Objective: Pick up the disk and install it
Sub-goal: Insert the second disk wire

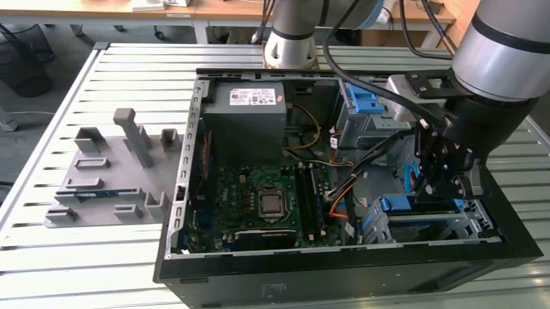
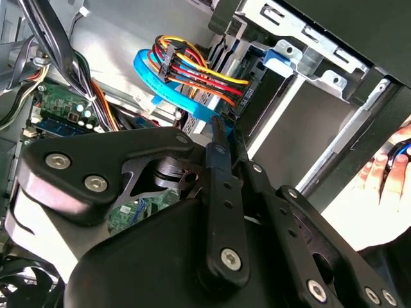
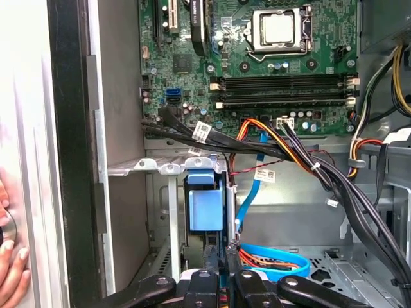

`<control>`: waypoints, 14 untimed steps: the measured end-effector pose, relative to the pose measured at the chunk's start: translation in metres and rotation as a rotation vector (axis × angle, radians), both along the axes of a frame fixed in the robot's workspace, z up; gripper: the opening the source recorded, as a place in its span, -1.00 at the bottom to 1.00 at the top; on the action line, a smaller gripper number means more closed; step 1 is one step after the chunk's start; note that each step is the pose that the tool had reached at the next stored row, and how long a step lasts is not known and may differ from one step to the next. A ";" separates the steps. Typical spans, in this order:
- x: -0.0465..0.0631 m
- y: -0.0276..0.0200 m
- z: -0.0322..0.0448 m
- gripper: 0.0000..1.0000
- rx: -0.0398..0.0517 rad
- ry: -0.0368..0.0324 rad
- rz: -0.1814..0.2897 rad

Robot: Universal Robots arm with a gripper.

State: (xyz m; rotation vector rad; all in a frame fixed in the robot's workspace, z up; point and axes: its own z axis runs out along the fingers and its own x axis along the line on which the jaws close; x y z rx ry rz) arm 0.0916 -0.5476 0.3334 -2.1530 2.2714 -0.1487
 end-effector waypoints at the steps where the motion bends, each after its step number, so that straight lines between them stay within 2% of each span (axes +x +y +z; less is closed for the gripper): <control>1: 0.000 -0.0002 -0.0003 -0.67 0.0006 0.0000 0.000; 7: 0.000 -0.0020 -0.0009 -0.67 0.0034 0.0000 -0.002; 14: 0.001 -0.0021 -0.0015 -0.67 0.0134 0.0000 -0.003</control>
